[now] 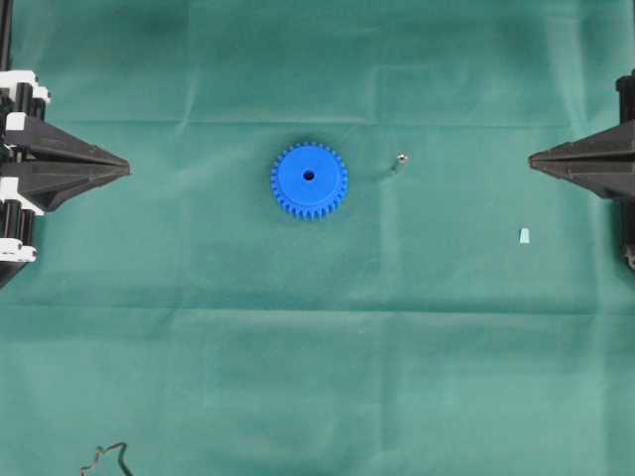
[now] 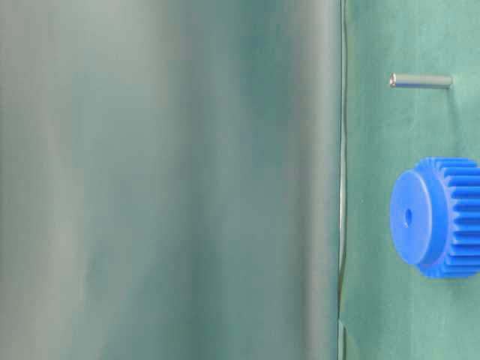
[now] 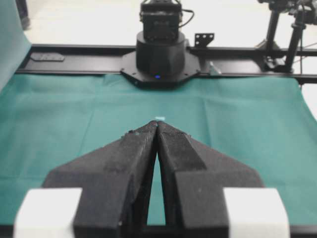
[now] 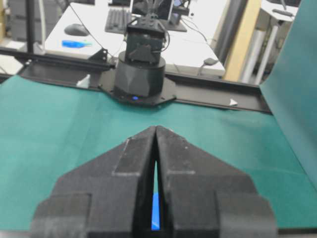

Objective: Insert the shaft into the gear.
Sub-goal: 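Move the right gripper left toward the small metal shaft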

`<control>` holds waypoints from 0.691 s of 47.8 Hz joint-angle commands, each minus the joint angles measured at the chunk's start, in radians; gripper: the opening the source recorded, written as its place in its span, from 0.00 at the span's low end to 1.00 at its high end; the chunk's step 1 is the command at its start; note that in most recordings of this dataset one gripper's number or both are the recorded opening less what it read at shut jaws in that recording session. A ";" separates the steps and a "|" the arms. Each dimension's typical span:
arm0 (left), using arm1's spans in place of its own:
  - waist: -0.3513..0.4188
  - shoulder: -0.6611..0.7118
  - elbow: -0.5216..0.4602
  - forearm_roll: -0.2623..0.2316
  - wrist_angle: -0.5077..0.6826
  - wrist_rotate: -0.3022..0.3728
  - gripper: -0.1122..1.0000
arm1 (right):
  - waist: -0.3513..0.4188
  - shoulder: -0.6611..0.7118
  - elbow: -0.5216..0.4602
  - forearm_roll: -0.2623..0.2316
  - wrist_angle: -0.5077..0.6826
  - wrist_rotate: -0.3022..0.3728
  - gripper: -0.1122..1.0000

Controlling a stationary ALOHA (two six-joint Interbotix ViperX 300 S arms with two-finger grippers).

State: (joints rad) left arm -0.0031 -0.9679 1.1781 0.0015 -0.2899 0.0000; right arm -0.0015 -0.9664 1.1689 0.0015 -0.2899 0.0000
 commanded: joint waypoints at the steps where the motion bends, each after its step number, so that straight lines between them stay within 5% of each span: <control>1: 0.002 0.012 -0.032 0.014 0.005 -0.006 0.12 | 0.000 0.008 -0.014 0.002 -0.005 0.008 0.13; 24: 0.000 0.014 -0.037 0.014 0.015 -0.008 0.12 | -0.061 0.152 -0.115 0.017 0.124 0.012 0.14; 28: 0.002 0.012 -0.037 0.014 0.015 -0.009 0.12 | -0.081 0.204 -0.129 0.037 0.123 0.012 0.24; 33: 0.000 0.014 -0.037 0.014 0.015 -0.009 0.12 | -0.109 0.282 -0.135 0.060 0.118 0.012 0.50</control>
State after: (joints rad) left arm -0.0031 -0.9618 1.1674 0.0123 -0.2684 -0.0092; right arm -0.0920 -0.7317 1.0600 0.0445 -0.1641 0.0123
